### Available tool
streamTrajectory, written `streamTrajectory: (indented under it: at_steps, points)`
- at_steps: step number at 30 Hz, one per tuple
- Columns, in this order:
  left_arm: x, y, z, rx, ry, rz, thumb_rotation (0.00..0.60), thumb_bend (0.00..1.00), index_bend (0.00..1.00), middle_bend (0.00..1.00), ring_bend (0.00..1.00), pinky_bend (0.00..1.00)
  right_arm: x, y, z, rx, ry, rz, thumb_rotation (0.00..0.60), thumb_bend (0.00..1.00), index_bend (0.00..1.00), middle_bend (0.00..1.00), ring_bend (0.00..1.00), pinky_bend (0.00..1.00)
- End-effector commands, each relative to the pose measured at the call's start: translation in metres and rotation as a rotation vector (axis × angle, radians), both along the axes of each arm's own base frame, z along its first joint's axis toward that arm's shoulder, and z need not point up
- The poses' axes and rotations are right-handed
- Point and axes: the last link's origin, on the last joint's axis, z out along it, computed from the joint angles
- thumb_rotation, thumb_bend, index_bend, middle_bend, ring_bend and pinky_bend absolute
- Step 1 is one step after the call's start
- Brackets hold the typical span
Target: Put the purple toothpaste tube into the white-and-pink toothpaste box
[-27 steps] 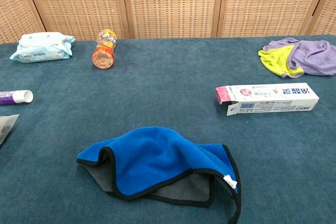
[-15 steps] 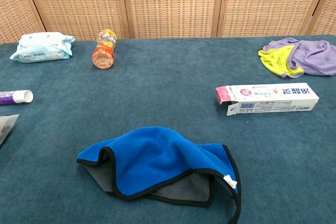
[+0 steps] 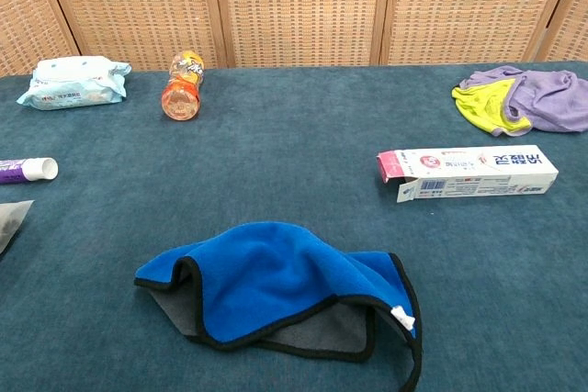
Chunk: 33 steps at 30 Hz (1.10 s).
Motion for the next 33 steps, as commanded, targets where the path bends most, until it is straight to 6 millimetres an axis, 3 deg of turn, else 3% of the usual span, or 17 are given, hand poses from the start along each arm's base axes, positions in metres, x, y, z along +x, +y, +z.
streamTrajectory:
  at_steps: [1, 16, 20, 23, 26, 33]
  points:
    - [0.000, 0.000, -0.001, 0.000, 0.002, 0.002, 0.600, 0.22, 0.00, 0.00, 0.00, 0.00, 0.000, -0.001, 0.000, 0.000, 0.001, 0.002, 0.600, 0.16, 0.00, 0.00, 0.00, 0.00]
    - [0.000, 0.012, -0.001, 0.028, -0.001, -0.011, 0.600, 0.23, 0.00, 0.00, 0.00, 0.00, 0.001, -0.001, -0.007, 0.022, 0.004, 0.002, 0.600, 0.17, 0.00, 0.00, 0.00, 0.00]
    - [-0.001, 0.024, 0.004, 0.042, 0.015, -0.014, 0.600, 0.23, 0.00, 0.00, 0.00, 0.01, 0.002, -0.002, -0.008, 0.025, 0.005, 0.006, 0.600, 0.16, 0.00, 0.00, 0.00, 0.00]
    - [-0.002, 0.039, 0.008, 0.054, 0.028, -0.014, 0.600, 0.23, 0.00, 0.00, 0.00, 0.08, 0.002, -0.001, -0.009, 0.028, 0.007, 0.006, 0.600, 0.17, 0.00, 0.00, 0.00, 0.00]
    - [-0.003, 0.054, 0.011, 0.046, 0.042, -0.018, 0.600, 0.22, 0.07, 0.05, 0.03, 0.15, 0.002, -0.001, -0.010, 0.032, 0.009, 0.007, 0.600, 0.16, 0.00, 0.00, 0.00, 0.00]
    - [-0.004, 0.089, 0.020, -0.014, 0.101, -0.017, 0.600, 0.23, 0.20, 0.13, 0.10, 0.21, 0.003, -0.001, -0.014, 0.042, 0.013, 0.008, 0.600, 0.16, 0.00, 0.00, 0.00, 0.00]
